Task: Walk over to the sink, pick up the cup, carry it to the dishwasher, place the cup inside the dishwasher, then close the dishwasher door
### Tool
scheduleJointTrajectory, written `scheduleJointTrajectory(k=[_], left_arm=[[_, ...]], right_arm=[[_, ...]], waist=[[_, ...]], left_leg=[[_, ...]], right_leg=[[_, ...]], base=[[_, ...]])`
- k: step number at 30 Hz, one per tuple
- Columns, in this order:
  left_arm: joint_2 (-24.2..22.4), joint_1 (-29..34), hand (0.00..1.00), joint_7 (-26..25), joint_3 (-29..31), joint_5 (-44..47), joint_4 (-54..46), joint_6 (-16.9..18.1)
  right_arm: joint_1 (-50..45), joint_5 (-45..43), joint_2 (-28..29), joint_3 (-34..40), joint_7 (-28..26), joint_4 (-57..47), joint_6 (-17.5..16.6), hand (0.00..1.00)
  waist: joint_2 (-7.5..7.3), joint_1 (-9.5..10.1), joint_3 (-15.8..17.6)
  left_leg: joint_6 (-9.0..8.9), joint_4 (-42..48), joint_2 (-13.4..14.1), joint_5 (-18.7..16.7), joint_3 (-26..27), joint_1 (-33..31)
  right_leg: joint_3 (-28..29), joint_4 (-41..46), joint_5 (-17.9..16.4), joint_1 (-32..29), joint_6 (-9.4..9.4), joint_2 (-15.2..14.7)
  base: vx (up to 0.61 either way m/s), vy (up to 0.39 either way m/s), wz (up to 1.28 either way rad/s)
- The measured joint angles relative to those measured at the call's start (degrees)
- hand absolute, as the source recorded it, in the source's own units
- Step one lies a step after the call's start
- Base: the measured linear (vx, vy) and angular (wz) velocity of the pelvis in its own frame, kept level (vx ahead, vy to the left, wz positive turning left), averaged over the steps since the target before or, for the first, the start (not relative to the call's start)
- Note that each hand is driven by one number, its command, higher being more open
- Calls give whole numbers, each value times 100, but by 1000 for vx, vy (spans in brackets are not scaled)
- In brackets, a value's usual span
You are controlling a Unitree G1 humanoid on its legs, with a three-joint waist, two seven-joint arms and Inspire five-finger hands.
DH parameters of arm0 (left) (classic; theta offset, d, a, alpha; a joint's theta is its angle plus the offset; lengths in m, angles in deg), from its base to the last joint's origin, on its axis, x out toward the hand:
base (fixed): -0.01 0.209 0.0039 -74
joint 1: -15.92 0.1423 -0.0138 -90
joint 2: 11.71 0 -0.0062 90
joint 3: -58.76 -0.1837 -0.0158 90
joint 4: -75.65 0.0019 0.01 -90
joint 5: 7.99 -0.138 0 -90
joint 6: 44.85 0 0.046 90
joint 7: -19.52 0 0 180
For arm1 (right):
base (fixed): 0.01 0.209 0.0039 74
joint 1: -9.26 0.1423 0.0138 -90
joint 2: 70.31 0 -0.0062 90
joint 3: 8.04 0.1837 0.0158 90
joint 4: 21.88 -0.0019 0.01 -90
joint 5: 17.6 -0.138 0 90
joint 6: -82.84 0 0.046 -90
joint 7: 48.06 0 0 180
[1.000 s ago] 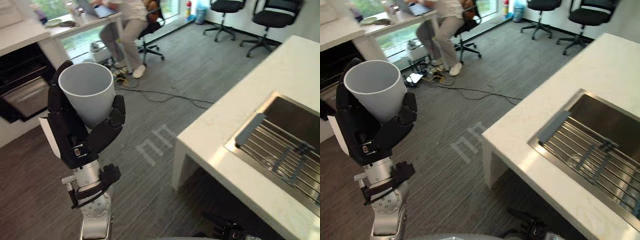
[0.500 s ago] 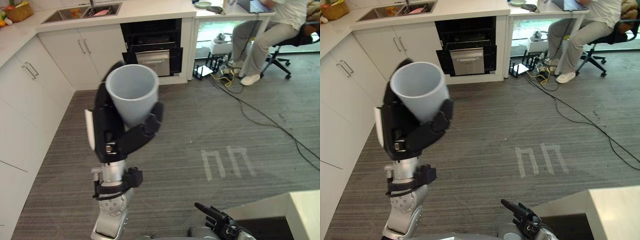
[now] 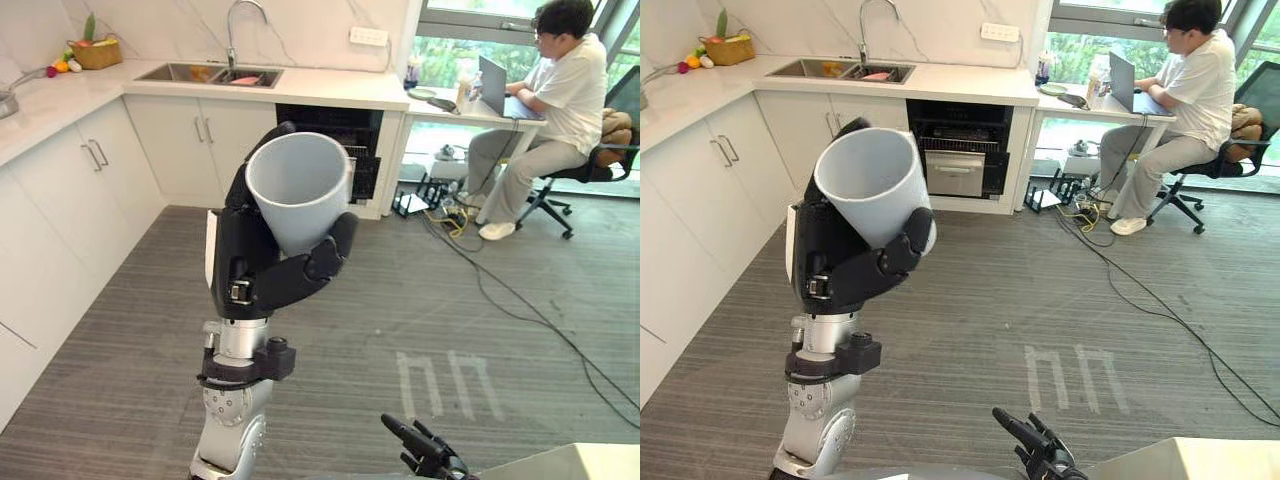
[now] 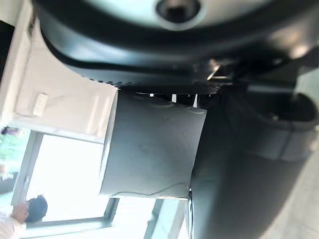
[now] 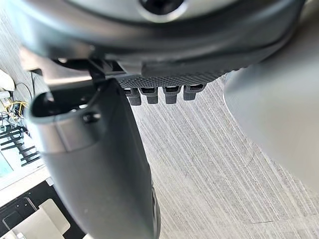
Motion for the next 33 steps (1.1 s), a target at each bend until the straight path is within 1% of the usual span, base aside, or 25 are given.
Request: scheduleJointTrajectory(k=[1, 2, 4, 5, 6, 8, 11, 13, 15, 16, 17, 18, 19, 20, 21, 22, 23, 24, 25, 26, 27, 29, 30, 31, 33], left_arm=[[-111, 66, 0, -384, 228, -2, 138, 1], [-166, 92, 0, -568, 350, 2, 201, 0], [-302, 197, 0, -1333, 1036, 11, 535, 1], [-322, 196, 0, -1531, 1191, 21, 645, -1], [-335, 252, 0, -1941, 1416, 68, 753, -11], [-335, 446, 0, -2341, 1718, 80, 781, -12], [-318, 563, 0, -2477, 1952, 82, 763, -10], [-310, 715, 0, -2544, 1984, 82, 644, -9], [-314, 752, 0, -2548, 1949, 78, 526, -9], [-323, 741, 0, -2527, 1896, 72, 363, -10], [-325, 740, 0, -2432, 1813, 57, 180, -9], [-324, 736, 0, -2347, 1797, 57, 117, -8], [-325, 709, 0, -2203, 1810, 55, 72, -7], [-340, 727, 0, -2148, 1867, 61, 41, -21], [-369, 753, 0, -2150, 1902, 62, 1, -50], [-483, 796, 0, -2154, 1975, 60, -92, -76], [-497, 796, 0, -2178, 1977, 62, -131, -73], [-498, 800, 0, -2176, 1989, 56, -193, -73], [-502, 828, 0, -2169, 2017, 59, -249, -74], [-503, 841, 0, -2159, 2032, 60, -251, -74], [-510, 861, 0, -2107, 2073, 71, -250, -73], [-509, 861, 0, -2035, 2070, 77, -259, -73], [-505, 833, 0, -1949, 2052, 101, -257, -82], [-500, 792, 0, -1794, 1901, 244, -257, -111], [-494, 765, 0, -1624, 1692, 323, -260, -142]], right_arm=[[67, 124, -43, -33, -100, 113, 29, 100], [108, 186, -70, -55, -153, 180, 46, 100], [311, 467, -157, -132, -366, 548, 120, 100], [346, 546, -176, -144, -412, 623, 138, 100], [426, 675, -236, -167, -521, 768, 197, 100], [546, 776, -311, -178, -689, 1007, 259, 100], [603, 858, -344, -189, -741, 1191, 281, 100], [631, 864, -368, -189, -760, 1218, 289, 100], [739, 862, -382, -181, -798, 1247, 286, 100], [787, 854, -403, -175, -799, 1237, 285, 100], [795, 824, -443, -161, -790, 1188, 286, 100], [795, 804, -465, -152, -779, 1190, 289, 100], [818, 775, -525, -140, -771, 1197, 293, 100], [874, 771, -577, -124, -773, 1253, 300, 100], [891, 798, -594, -107, -793, 1286, 300, 100], [942, 869, -623, -32, -822, 1323, 312, 100], [931, 890, -635, 8, -823, 1329, 311, 100], [923, 977, -681, 44, -846, 1357, 305, 100], [926, 984, -709, 39, -876, 1424, 304, 100], [917, 984, -713, 37, -875, 1448, 303, 100], [941, 987, -751, 20, -861, 1540, 307, 100], [956, 981, -763, 36, -852, 1583, 299, 100], [990, 981, -753, 45, -850, 1597, 304, 100], [1021, 979, -705, 50, -782, 1706, 324, 100], [982, 948, -637, 127, -691, 1713, 323, 100]], waist=[[4, 9, 0], [6, 16, 1], [17, 50, -5], [16, 77, -6], [25, 163, 1], [53, 230, 20], [71, 361, 31], [67, 436, 81], [52, 438, 302], [45, 400, 467], [93, 367, 585], [136, 342, 618], [150, 323, 704], [157, 338, 796], [153, 347, 824], [194, 388, 855], [235, 423, 870], [327, 467, 891], [355, 479, 900], [353, 486, 886], [323, 534, 839], [240, 546, 795], [182, 540, 763], [57, 579, 699], [-1, 625, 659]], left_leg=[[-39, -2, 49, 23, 15, -4], [-55, -3, 75, 32, 17, -9], [-102, 2, 181, 51, 16, 7], [-124, -15, 191, 63, 18, 19], [-182, -108, 201, 102, 14, 67], [-226, -225, 209, 142, -152, 127], [-222, -175, 146, 145, -313, 100], [-230, 214, 107, 140, -298, -132], [-319, 1266, 125, 68, -43, -605], [-332, 2150, 289, 61, 328, -990], [-305, 2760, 533, -91, 732, -1290], [-296, 2843, 599, -204, 884, -1399], [-228, 2715, 573, -357, 1072, -1556], [-216, 2238, 327, -351, 1092, -1635], [-234, 1904, 189, -310, 1075, -1670], [-298, 1268, 15, -55, 994, -1759], [-355, 1095, 14, 69, 931, -1837], [-396, 1055, 116, 268, 735, -2090], [-379, 1206, 201, 568, 715, -2171], [-300, 1315, 175, 650, 723, -2161], [187, 1511, -48, 520, 786, -2117], [454, 1502, -232, 378, 899, -2059], [663, 1494, -375, 324, 947, -2001], [852, 1422, -620, 195, 976, -1766], [902, 1291, -817, 10, 947, -1451]], right_leg=[[-133, -221, 61, 107, -54, 12], [-197, -326, 93, 159, -80, 23], [-394, -1002, 451, 565, -70, 110], [-424, -1158, 529, 681, -77, 130], [-453, -1307, 587, 786, -82, 160], [-575, -1409, 594, 905, -83, 185], [-705, -1522, 580, 1015, -74, 165], [-714, -1451, 493, 988, -49, 65], [-823, -1340, 385, 1066, -60, -67], [-997, -1333, 336, 1200, -90, -119], [-1206, -1307, 269, 1262, -112, -123], [-1310, -1274, 236, 1291, -138, -129], [-1446, -1158, 137, 1327, -127, -192], [-1512, -1021, 48, 1339, -75, -366], [-1525, -986, 16, 1344, -29, -462], [-1499, -1013, -20, 1390, 27, -562], [-1478, -1052, -32, 1426, 46, -576], [-1452, -1088, -85, 1514, 129, -574], [-1387, -1135, -155, 1647, 234, -599], [-1334, -1139, -193, 1711, 289, -637], [-1235, -1064, -300, 1810, 439, -880], [-1136, -714, -460, 1721, 550, -1086], [-1033, -218, -597, 1616, 730, -1233], [-962, 509, -756, 1600, 931, -1454], [-953, 1429, -753, 1558, 949, -1616]], base=[[35, -34, 10], [49, -49, 15], [74, -42, 19], [98, -35, 21], [85, -36, 22], [63, -34, 33], [13, 3, 33], [-27, 30, 13], [-51, 10, 32], [-70, 2, 71], [-80, 22, 83], [-40, 48, 92], [23, 131, 72], [61, 139, 56], [78, 186, 20], [61, 134, 2], [108, 205, -6], [169, 262, -11], [208, 292, -12], [358, 414, -28], [341, 362, -26], [344, 295, -11], [416, 266, 11], [487, 285, 17], [369, 195, 21]])
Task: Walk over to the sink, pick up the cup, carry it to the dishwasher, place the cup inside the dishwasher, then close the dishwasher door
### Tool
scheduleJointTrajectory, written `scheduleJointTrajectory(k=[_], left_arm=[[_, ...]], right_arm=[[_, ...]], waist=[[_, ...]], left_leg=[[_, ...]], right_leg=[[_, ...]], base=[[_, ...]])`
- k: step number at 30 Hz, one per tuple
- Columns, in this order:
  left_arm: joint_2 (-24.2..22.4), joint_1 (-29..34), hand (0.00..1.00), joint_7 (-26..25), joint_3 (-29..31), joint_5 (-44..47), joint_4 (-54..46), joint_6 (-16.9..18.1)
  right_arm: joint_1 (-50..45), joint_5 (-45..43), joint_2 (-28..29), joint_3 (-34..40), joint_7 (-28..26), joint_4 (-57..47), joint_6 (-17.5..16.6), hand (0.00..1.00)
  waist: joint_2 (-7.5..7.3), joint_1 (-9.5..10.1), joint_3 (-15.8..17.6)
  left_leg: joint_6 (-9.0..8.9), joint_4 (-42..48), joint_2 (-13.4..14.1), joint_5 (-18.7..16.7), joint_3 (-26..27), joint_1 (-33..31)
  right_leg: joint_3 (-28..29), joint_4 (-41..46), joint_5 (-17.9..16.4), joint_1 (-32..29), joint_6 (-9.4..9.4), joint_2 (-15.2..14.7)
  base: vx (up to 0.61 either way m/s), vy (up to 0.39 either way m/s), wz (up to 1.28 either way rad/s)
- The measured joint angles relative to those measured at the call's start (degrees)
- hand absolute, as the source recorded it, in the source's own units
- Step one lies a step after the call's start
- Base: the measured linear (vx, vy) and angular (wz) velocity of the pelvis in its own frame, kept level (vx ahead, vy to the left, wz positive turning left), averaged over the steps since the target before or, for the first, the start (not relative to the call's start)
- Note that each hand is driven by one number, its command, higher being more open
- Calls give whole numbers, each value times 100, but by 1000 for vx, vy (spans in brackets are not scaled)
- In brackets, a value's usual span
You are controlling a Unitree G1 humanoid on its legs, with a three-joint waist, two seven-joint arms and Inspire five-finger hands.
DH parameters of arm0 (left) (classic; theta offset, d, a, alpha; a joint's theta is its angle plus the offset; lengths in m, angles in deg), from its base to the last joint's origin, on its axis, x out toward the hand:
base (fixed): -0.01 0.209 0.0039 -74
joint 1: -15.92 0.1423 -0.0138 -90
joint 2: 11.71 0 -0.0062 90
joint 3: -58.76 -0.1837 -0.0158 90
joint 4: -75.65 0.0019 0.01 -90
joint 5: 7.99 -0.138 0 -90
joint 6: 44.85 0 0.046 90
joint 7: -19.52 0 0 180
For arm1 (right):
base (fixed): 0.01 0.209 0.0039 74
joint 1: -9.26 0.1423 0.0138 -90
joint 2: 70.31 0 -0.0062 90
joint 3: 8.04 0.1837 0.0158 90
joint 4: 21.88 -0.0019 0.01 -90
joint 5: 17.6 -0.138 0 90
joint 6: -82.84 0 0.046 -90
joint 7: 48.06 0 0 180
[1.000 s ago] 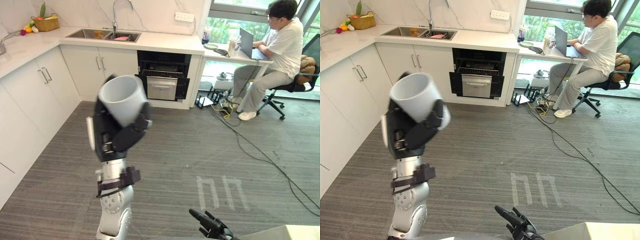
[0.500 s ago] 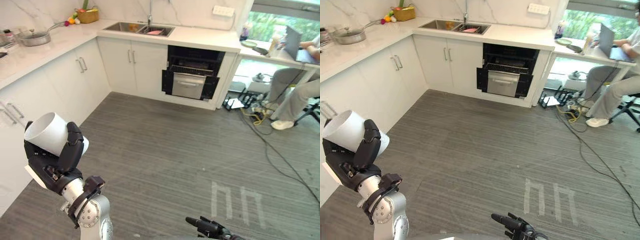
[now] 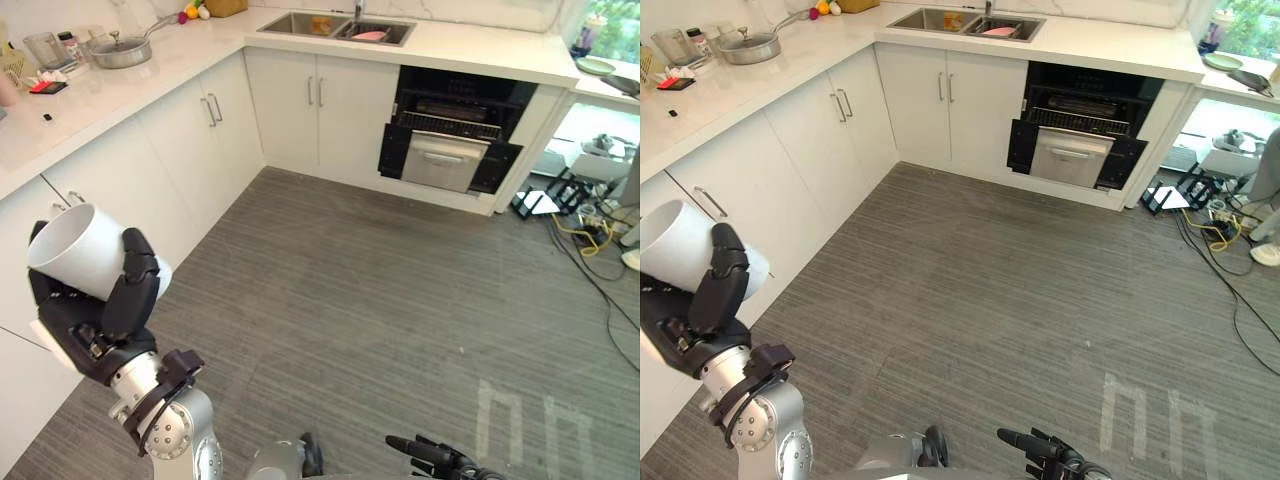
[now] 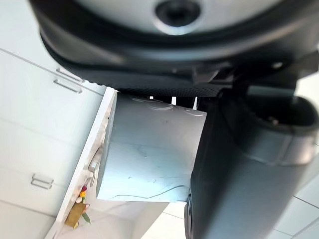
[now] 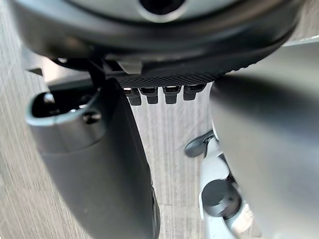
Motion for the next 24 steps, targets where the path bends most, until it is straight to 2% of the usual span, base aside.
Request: scheduleJointTrajectory(k=[1, 2, 3, 4, 5, 6, 7, 8, 9, 10, 11, 12, 13, 14, 15, 16, 17, 18, 19, 20, 21, 22, 23, 24], left_arm=[[23, 0, 0, 151, -191, 4, -13, -3], [89, 17, 0, 248, -419, 4, -73, -24], [117, 31, 0, 288, -517, 2, -122, -27], [182, 30, 0, 339, -711, -14, -230, -38], [237, 15, 0, 358, -892, -73, -283, -27], [268, -14, 0, 359, -980, -103, -273, -28], [322, -93, 0, 358, -1121, -165, -220, -33], [334, -235, 0, 356, -1217, -167, -113, -39], [330, -327, 0, 351, -1244, -169, -18, -39], [347, -489, 0, 329, -1257, -170, 137, -62], [400, -631, 0, 293, -1265, -170, 274, -72], [428, -665, 0, 280, -1276, -169, 322, -86], [454, -671, 0, 256, -1348, -169, 411, -92], [459, -660, 0, 250, -1406, -167, 447, -102], [486, -612, 0, 251, -1548, -167, 478, -108], [526, -539, 0, 262, -1681, -170, 511, -99], [498, -514, 0, 289, -1773, -182, 587, -71], [369, -465, 0, 314, -1884, -190, 659, -71], [316, -472, 0, 415, -1914, -191, 662, -67], [290, -470, 0, 447, -1914, -190, 662, -66], [216, -454, 0, 491, -1907, -154, 662, -64], [183, -446, 0, 505, -1885, -152, 661, -56], [149, -433, 0, 535, -1870, -150, 661, -50], [133, -416, 0, 601, -1866, -152, 653, -44]], right_arm=[[-50, -120, 38, 54, 55, -56, -1, 100], [-97, -167, 106, 94, 109, -104, -11, 100], [-97, -170, 127, 102, 126, -116, -19, 100], [-114, -251, 149, 142, 129, -225, -35, 100], [-141, -353, 177, 149, 102, -362, -56, 100], [-158, -377, 205, 150, 76, -427, -85, 100], [-173, -386, 271, 153, 41, -570, -145, 100], [-158, -454, 318, 214, 4, -700, -207, 100], [-154, -501, 359, 257, 2, -774, -236, 100], [-121, -543, 408, 247, 3, -899, -250, 100], [-103, -549, 463, 246, 4, -1000, -248, 100], [-96, -563, 493, 240, 11, -1038, -245, 100], [-96, -603, 529, 229, 32, -1097, -230, 100], [-99, -630, 534, 216, 36, -1111, -222, 100], [-104, -656, 519, 157, 44, -1141, -193, 100], [-108, -661, 495, 119, 69, -1153, -177, 100], [-88, -658, 428, 128, 95, -1169, -176, 100], [-13, -664, 252, 110, 159, -1171, -49, 100], [15, -667, 237, 114, 222, -1206, 27, 100], [7, -666, 254, 103, 255, -1218, 72, 100], [-38, -660, 267, 67, 337, -1259, 277, 100], [-67, -658, 267, 58, 369, -1301, 343, 100], [-123, -659, 263, 32, 410, -1389, 403, 100], [-253, -661, 247, -52, 472, -1588, 458, 100]], waist=[[-55, 12, -41], [-140, 21, -99], [-180, 19, -130], [-186, -24, -138], [-160, -93, -153], [-153, -131, -162], [-138, -203, -169], [-97, -303, -156], [-49, -358, -153], [4, -440, -144], [11, -489, -139], [13, -496, -138], [16, -503, -133], [10, -515, -130], [-26, -591, -125], [-27, -640, -127], [108, -617, -98], [393, -611, -73], [475, -614, -56], [463, -616, -49], [481, -604, -4], [482, -587, 28], [490, -544, 63], [485, -500, 122]], left_leg=[[24, -84, -144, -125, -95, 200], [38, -275, -318, -175, -169, 433], [51, -387, -395, -183, -218, 531], [75, -590, -469, -196, -317, 716], [43, -835, -481, -170, -466, 912], [14, -992, -472, -133, -521, 1045], [-27, -1265, -418, -71, -633, 1286], [-85, -1433, -282, -45, -759, 1504], [-143, -1474, -169, -62, -813, 1583], [-317, -1484, 16, -106, -871, 1694], [-477, -1493, 130, -195, -918, 1831], [-563, -1513, 168, -245, -926, 1932], [-710, -1539, 203, -332, -939, 2147], [-790, -1542, 194, -385, -973, 2250], [-933, -1544, 106, -486, -1131, 2476], [-983, -1544, 51, -589, -1270, 2738], [-1008, -1517, 147, -640, -1298, 2837], [-1013, -1293, 401, -646, -1353, 2794], [-1064, -980, 537, -549, -1414, 2712], [-1059, -779, 605, -469, -1417, 2682], [-1128, 231, 856, -228, -1409, 2519], [-1206, 816, 946, -51, -1408, 2360], [-1288, 1513, 1044, 240, -1423, 2125], [-1446, 2691, 1228, 794, -1458, 1607]], right_leg=[[31, 1026, 154, -135, 99, -90], [9, 2074, 466, -368, 140, -176], [-18, 2509, 495, -500, 115, -200], [-64, 3160, 413, -796, -18, -125], [-91, 3454, 218, -1130, -238, 70], [-112, 3451, 115, -1286, -332, 187], [-187, 3329, -183, -1662, -490, 411], [-254, 2988, -501, -2079, -763, 702], [-305, 2669, -614, -2278, -886, 863], [-394, 1720, -619, -2627, -889, 1129], [-355, 647, -337, -2908, -882, 1364], [-250, 96, -75, -3003, -884, 1464], [46, -931, 550, -3080, -910, 1598], [234, -1344, 850, -3082, -903, 1623], [672, -1718, 1303, -3085, -822, 1573], [887, -1458, 2193, -3082, -1000, 1517], [874, -1208, 2175, -3106, -1083, 1563], [710, -909, 1842, -3136, -1159, 1715], [601, -643, 1538, -3138, -1252, 1792], [567, -542, 1393, -3101, -1308, 1842], [570, -495, 1040, -2755, -1439, 2100], [608, -546, 923, -2589, -1447, 2190], [651, -612, 830, -2405, -1466, 2269], [692, -750, 750, -2108, -1501, 2379]], base=[[317, 152, 32], [322, 133, 32], [340, 104, 30], [405, 87, 30], [328, 66, 34], [399, 49, 35], [361, 4, 39], [435, -3, 44], [386, -29, 44], [412, -39, 39], [436, -52, 31], [484, -89, 24], [411, -96, 22], [534, -146, 51], [710, -215, 74], [712, -221, 72], [590, -180, 50], [528, -210, 29], [530, -225, 23], [652, -293, 0], [525, -233, -20], [515, -220, -30], [389, -156, -25], [451, -165, -20]])
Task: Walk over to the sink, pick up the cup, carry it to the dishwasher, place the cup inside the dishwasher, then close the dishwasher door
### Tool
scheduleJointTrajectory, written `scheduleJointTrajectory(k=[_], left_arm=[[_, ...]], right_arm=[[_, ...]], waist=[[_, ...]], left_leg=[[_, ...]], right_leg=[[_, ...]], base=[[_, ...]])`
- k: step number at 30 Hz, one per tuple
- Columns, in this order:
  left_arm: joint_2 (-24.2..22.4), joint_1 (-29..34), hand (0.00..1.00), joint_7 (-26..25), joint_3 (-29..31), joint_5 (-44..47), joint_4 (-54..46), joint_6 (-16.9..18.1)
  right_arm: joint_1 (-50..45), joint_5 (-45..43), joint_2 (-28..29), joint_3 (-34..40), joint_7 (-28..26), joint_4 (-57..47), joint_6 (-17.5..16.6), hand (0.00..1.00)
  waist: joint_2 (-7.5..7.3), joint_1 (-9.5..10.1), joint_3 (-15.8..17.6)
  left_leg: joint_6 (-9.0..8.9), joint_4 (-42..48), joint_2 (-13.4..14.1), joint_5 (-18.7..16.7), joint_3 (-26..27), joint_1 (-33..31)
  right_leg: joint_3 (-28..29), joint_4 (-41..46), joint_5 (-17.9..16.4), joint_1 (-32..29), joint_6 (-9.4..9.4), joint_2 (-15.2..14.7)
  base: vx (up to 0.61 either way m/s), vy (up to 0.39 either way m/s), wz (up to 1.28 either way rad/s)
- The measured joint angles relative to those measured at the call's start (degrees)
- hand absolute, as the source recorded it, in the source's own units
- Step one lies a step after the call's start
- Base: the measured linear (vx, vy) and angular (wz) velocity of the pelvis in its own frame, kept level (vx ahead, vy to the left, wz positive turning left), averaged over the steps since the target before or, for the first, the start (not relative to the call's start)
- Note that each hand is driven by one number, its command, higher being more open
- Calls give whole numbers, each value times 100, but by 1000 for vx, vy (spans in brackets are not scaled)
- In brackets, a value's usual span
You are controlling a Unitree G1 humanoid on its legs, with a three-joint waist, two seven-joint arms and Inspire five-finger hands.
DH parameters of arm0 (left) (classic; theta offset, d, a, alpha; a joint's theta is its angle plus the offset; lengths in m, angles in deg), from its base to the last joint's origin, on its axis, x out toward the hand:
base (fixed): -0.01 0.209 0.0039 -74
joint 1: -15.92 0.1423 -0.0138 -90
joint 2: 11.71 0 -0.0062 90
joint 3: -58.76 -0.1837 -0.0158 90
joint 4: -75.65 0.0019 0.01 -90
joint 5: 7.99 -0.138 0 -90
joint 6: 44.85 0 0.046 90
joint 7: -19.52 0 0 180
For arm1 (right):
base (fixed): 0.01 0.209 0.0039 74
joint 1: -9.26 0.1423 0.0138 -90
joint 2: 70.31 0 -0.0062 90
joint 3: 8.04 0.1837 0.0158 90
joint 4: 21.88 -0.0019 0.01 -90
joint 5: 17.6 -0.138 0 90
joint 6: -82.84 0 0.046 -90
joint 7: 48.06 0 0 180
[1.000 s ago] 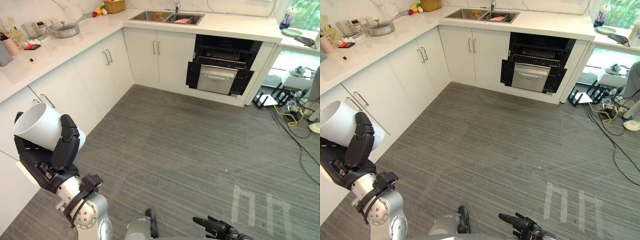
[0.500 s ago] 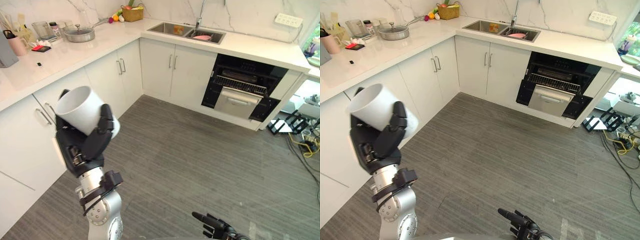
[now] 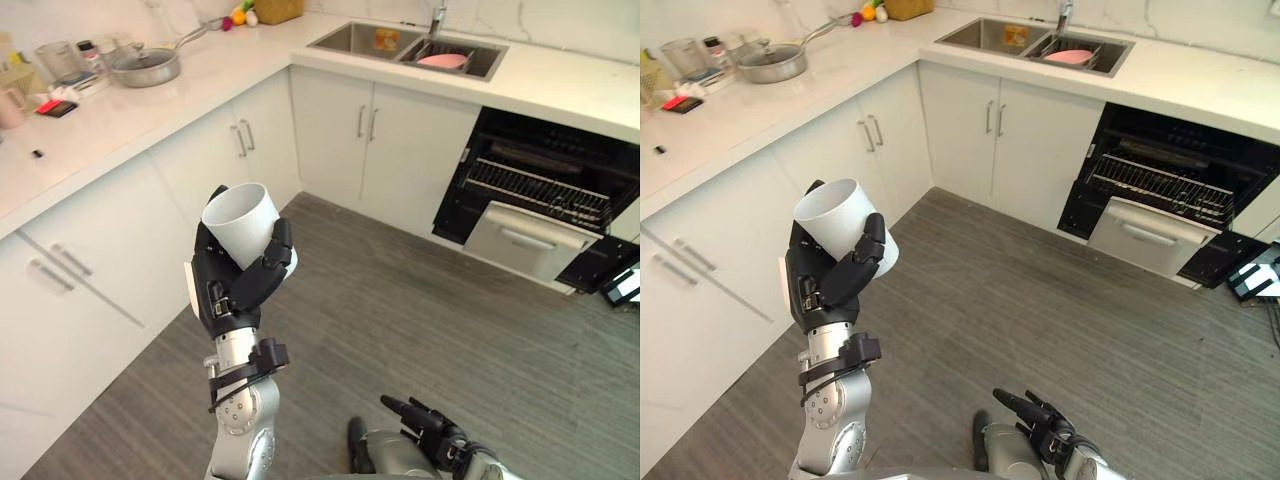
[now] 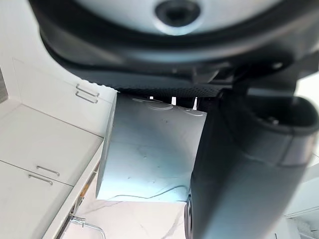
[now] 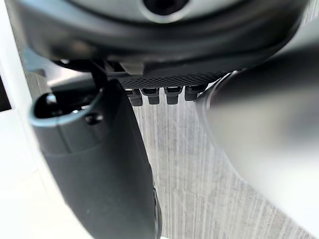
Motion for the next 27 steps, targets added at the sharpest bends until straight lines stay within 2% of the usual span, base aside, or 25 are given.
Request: scheduleJointTrajectory(k=[1, 2, 3, 4, 5, 6, 7, 8, 9, 10, 11, 12, 13, 21, 23, 24, 25, 26, 27], left_arm=[[-79, 53, 0, 143, -47, -2, -32, 4], [-78, 84, 0, 203, -43, -3, -40, 4], [-78, 113, 0, 302, -22, 1, -41, 4], [-77, 126, 0, 446, 39, 14, -63, 6], [-82, 126, 0, 607, 125, 61, -123, 5], [-63, 126, 0, 637, 151, 117, -179, 6], [-18, 127, 0, 685, 235, 130, -243, 14], [21, 120, 0, 687, 236, 128, -265, 42], [32, 118, 0, 688, 208, 121, -267, 48], [51, 118, 0, 687, 106, 114, -266, 49], [73, 120, 0, 687, -27, 111, -266, 49], [96, 110, 0, 688, -78, 110, -253, 57], [736, -272, 0, 1054, -626, 5, 855, 217], [738, -190, 0, 983, -603, -5, 855, 217], [743, -148, 0, 891, -587, -21, 855, 217], [722, -115, 0, 814, -546, -74, 847, 218], [720, -94, 0, 753, -489, -173, 843, 220], [731, -79, 0, 724, -464, -216, 837, 220], [743, -28, 0, 664, -418, -283, 829, 224]], right_arm=[[-118, -2, -6, -68, 110, -117, 30, 100], [-150, -4, -12, -86, 130, -117, 47, 100], [-222, -16, -35, -114, 145, -121, 53, 100], [-266, -89, -83, -139, 171, -66, 65, 100], [-251, -160, -141, -157, 166, 33, 70, 100], [-214, -171, -146, -168, 163, 111, 68, 100], [-115, -174, -164, -255, 149, 254, 59, 100], [-27, -176, -183, -298, 91, 378, 24, 100], [6, -175, -191, -318, 71, 434, -13, 100], [34, -167, -205, -342, 44, 533, -104, 100], [10, -167, -199, -364, 42, 584, -195, 100], [19, -166, -186, -360, 51, 651, -250, 100], [256, -561, 285, -273, 187, 951, -595, 100], [239, -557, 278, -275, 153, 952, -598, 100], [215, -546, 280, -276, 74, 951, -601, 100], [187, -522, 258, -271, 8, 951, -607, 100], [147, -474, 258, -252, -51, 946, -640, 100], [126, -426, 259, -239, -72, 946, -666, 100], [53, -367, 274, -198, -91, 936, -709, 100]], waist=[[5, 59, 70], [-12, 76, 83], [-49, 146, 99], [-53, 238, 102], [-50, 314, 99], [-81, 345, 117], [-146, 382, 133], [-167, 370, 120], [-161, 353, 113], [-126, 334, 90], [-112, 335, 71], [-144, 325, 20], [-403, 43, -242], [-415, 42, -238], [-438, 44, -242], [-472, 45, -273], [-541, 43, -313], [-598, 45, -346], [-687, 45, -397]], left_leg=[[59, 1672, 341, -48, 55, -932], [101, 2064, 437, -131, 83, -1278], [232, 2331, 527, -301, 163, -1713], [366, 2196, 553, -590, 358, -2168], [421, 1554, 466, -882, 529, -2485], [433, 1019, 367, -963, 612, -2523], [474, -403, 57, -1001, 647, -2496], [432, -1823, -267, -813, 500, -2452], [432, -2462, -394, -593, 386, -2422], [460, -3431, -546, 113, 190, -2356], [535, -3918, -566, 1049, 78, -2206], [772, -4014, -595, 1216, 88, -2123], [685, -5213, -792, 1465, 384, -1196], [727, -5214, -820, 1416, 522, -1119], [775, -5188, -897, 1365, 545, -1100], [839, -5117, -1022, 1235, 633, -1140], [917, -4586, -1118, 941, 817, -1372], [952, -4166, -1178, 666, 945, -1517], [966, -3514, -1346, 106, 1155, -1607]], right_leg=[[30, -272, -99, 508, -78, 139], [47, -380, -135, 695, -102, 167], [100, -538, -182, 941, -130, 191], [235, -737, -228, 1251, -142, 191], [383, -876, -232, 1465, -157, 156], [471, -906, -243, 1569, -158, 110], [677, -941, -282, 1695, -88, -22], [858, -952, -362, 1742, 49, -148], [931, -976, -408, 1782, 126, -192], [1105, -999, -510, 1875, 285, -220], [1282, -988, -653, 2013, 398, -207], [1354, -974, -752, 2082, 417, -241], [1110, -1095, -779, 1901, 532, -847], [1164, -1123, -779, 1935, 544, -902], [1136, -1156, -832, 1959, 634, -991], [1072, -1155, -944, 1943, 721, -1121], [924, -1043, -1169, 1889, 850, -1345], [812, -974, -1244, 1861, 958, -1478], [463, -746, -1274, 1870, 1223, -1763]], base=[[427, -151, -11], [474, -160, -7], [383, -90, -20], [485, -71, -38], [438, -21, -48], [469, 42, -63], [467, 95, -74], [460, 121, -74], [440, 159, -70], [457, 203, -74], [469, 217, -75], [293, 140, -47], [99, 49, -14], [0, 0, -6], [0, 0, 0], [62, 75, 16], [92, 96, 21], [130, 115, 32], [236, 115, 25]])
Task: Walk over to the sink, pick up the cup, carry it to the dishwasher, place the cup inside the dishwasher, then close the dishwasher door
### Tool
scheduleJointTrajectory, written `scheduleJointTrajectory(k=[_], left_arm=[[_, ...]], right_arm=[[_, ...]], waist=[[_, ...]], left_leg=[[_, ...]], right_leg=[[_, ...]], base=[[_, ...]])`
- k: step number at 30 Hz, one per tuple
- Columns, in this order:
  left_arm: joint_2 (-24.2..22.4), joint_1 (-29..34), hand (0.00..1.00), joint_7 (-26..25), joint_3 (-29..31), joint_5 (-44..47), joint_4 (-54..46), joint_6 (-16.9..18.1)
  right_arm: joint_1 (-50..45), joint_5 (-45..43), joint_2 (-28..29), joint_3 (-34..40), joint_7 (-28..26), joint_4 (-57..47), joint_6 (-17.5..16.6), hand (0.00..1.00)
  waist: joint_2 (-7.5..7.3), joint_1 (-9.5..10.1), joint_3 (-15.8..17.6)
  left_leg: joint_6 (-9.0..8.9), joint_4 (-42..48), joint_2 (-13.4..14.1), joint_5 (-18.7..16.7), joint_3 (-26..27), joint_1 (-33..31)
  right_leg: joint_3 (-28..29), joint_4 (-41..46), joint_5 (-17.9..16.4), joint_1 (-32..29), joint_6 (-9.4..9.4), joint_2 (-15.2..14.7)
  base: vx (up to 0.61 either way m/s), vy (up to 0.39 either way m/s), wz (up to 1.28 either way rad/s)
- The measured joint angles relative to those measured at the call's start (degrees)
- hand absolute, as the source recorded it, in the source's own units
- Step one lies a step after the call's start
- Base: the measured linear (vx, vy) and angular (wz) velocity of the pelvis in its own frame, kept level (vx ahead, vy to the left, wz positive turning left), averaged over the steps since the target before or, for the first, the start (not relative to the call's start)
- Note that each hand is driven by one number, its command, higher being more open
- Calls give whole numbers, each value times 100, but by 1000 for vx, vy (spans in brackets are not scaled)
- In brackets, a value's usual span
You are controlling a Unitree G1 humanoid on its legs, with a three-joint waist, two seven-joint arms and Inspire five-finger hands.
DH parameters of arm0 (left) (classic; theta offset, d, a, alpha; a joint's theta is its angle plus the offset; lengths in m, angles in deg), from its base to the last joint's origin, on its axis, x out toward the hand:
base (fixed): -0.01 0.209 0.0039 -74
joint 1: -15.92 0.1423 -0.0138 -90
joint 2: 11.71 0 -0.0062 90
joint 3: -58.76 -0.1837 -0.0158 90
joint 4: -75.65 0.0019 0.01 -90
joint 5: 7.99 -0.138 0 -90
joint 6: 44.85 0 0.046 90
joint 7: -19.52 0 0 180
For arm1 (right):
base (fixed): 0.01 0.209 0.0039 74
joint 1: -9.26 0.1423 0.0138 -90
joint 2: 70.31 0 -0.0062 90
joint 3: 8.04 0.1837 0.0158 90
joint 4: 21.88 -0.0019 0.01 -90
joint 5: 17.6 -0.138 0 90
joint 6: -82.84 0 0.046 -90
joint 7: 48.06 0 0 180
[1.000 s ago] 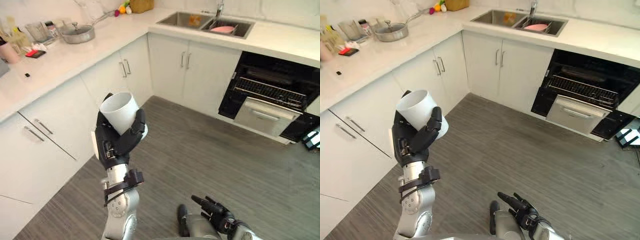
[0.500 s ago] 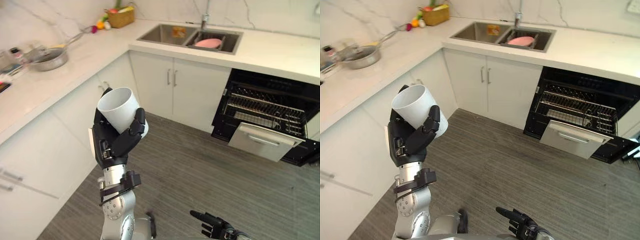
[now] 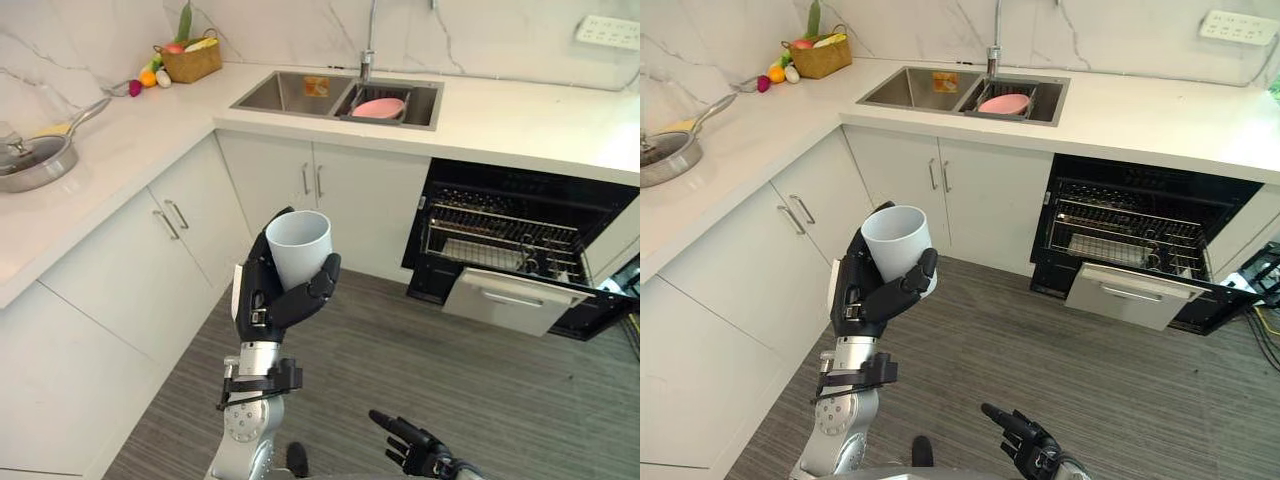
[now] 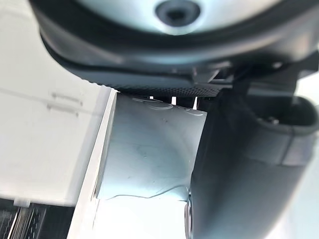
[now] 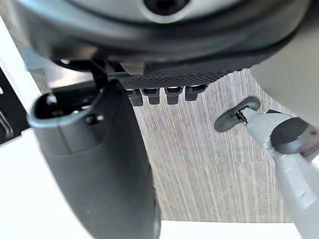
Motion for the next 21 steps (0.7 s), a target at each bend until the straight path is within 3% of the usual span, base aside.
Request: scheduleJointTrajectory(k=[1, 2, 3, 4, 5, 8, 9, 11, 13, 14, 16, 18, 19, 20, 21], left_arm=[[-70, 10, 0, -67, 129, -57, 24, 24], [-95, 29, 0, -111, 205, -59, 65, 11], [-130, 100, 0, -235, 325, -57, 78, 17], [-89, 89, 0, -326, 427, -58, 96, 19], [-82, 79, 0, -366, 475, -54, 96, 45], [-5, 7, 0, -404, 814, -37, 174, 97], [-19, -4, 0, -407, 879, -37, 180, 97], [-9, 50, 0, -413, 971, 67, 181, 87], [2, 119, 0, -393, 1042, 80, 174, 85], [-69, 232, 0, -341, 1042, 143, 126, 84], [-157, 329, 0, -171, 1008, 172, -12, 123], [-196, 344, 0, -6, 810, 174, -48, 120], [-279, 497, 0, 81, 621, 176, -215, 113], [-416, 713, 0, 155, 448, 172, -578, 111], [-452, 780, 0, 185, 379, 158, -743, 118]], right_arm=[[8, 60, -32, 52, -56, -10, -86, 100], [25, 66, -41, 102, -73, -42, -125, 100], [19, 73, -20, 150, -161, -120, -260, 100], [-30, 97, 32, 159, -206, -140, -422, 100], [-36, 99, 60, 149, -218, -129, -484, 100], [-10, 100, 150, 109, -206, -94, -662, 100], [11, 100, 164, 96, -187, -94, -694, 100], [24, 102, 211, 24, -63, -115, -731, 100], [-11, 167, 255, -73, 158, -282, -815, 100], [-66, 208, 224, -75, 337, -404, -870, 100], [-106, 214, 272, -75, 710, -758, -991, 100], [-351, 213, 325, -64, 1165, -1312, -1128, 100], [-591, 369, 330, -68, 1619, -1849, -1164, 100], [-778, 445, 303, -53, 1930, -2361, -1263, 100], [-833, 493, 287, -55, 2024, -2535, -1377, 100]], waist=[[66, -25, 30], [59, -17, 32], [93, -35, 31], [111, -112, 38], [83, -140, 18], [112, -159, 43], [136, -151, 66], [128, -138, 79], [69, -140, 94], [187, -135, 78], [303, -139, 136], [287, -167, 339], [320, -169, 374], [439, -154, 358], [442, -132, 362]], left_leg=[[200, 86, 10, -382, 26, 106], [261, 62, -7, -489, 18, 204], [346, -111, 8, -515, -34, 501], [325, -176, 73, -583, -203, 670], [319, -207, 91, -606, -252, 724], [274, -482, 192, -633, -473, 1073], [215, -550, 236, -668, -499, 1156], [2, -677, 238, -804, -480, 1503], [-178, -679, 73, -943, -449, 1783], [-194, -641, 100, -1058, -392, 1910], [-310, -322, 190, -1218, -275, 1865], [-447, 975, 409, -1452, -213, 1646], [-444, 2537, 717, -1386, -131, 1171], [-417, 4016, 1119, -819, -151, 594], [-403, 4587, 1272, -615, -155, 362]], right_leg=[[-348, 1060, -101, -348, 48, -48], [-552, 1777, -46, -640, 29, -152], [-733, 2964, 131, -1123, -142, -238], [-790, 3077, -43, -1308, -291, -83], [-819, 2938, -131, -1390, -301, 15], [-837, 1007, 25, -1524, -330, 622], [-799, 436, 366, -1556, -376, 850], [-737, -421, 1563, -1657, -620, 1191], [-808, -404, 2554, -1822, -885, 1243], [-971, -245, 2268, -1816, -1095, 1258], [-857, -205, 1970, -1762, -1154, 1363], [-800, -115, 1633, -1445, -1133, 1417], [-716, -73, 1414, -1203, -1190, 1517], [-544, 11, 1224, -1029, -1282, 1723], [-415, 51, 1155, -964, -1343, 1795]], base=[[224, 129, 17], [270, 197, 1], [232, 216, 20], [262, 218, 33], [294, 171, 48], [364, 98, 34], [354, 73, 17], [398, 59, -1], [338, -40, -23], [307, -57, -37], [284, -33, -43], [321, -75, -19], [372, -77, -41], [337, -22, -61], [440, 24, -100]])
